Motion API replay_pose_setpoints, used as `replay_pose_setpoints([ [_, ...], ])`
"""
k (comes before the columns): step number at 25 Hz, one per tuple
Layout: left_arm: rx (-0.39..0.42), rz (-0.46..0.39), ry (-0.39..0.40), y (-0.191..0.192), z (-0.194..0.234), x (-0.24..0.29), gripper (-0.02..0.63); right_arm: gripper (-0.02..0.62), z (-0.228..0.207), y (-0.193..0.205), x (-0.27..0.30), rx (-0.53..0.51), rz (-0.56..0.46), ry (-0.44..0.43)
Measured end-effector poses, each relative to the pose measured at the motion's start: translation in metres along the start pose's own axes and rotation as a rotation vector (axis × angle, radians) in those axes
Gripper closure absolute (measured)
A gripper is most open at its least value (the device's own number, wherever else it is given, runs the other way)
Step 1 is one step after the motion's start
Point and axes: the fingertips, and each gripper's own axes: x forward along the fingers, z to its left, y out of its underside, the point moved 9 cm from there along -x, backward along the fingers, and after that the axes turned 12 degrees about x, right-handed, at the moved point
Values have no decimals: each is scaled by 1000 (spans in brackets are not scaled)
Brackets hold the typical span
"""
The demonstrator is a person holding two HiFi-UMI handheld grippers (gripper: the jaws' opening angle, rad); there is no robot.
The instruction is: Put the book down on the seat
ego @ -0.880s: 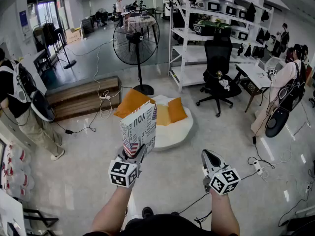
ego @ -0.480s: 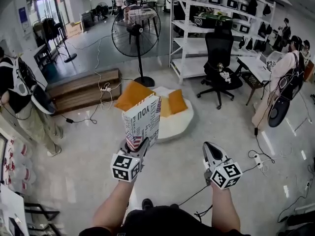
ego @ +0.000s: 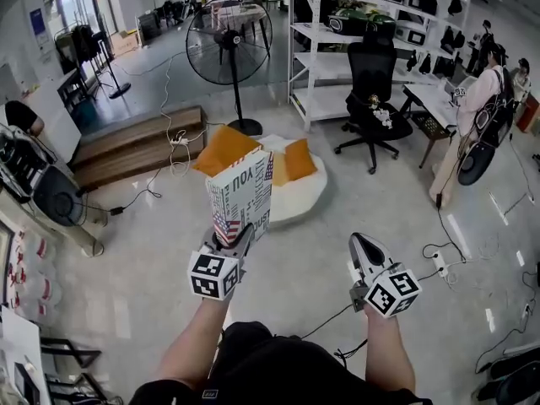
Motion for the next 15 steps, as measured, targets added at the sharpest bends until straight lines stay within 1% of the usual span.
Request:
replay_pose_setpoints([
  [4,-8,14,19,0,-2,-2,446,581,2,5,-6,46,19,17],
  [9,-29,30,32,15,-7,-1,446,581,-5,23,-16,88,36,45],
  [15,-58,31,42,29,5,25,446,581,-19,31,4,105,68,62],
])
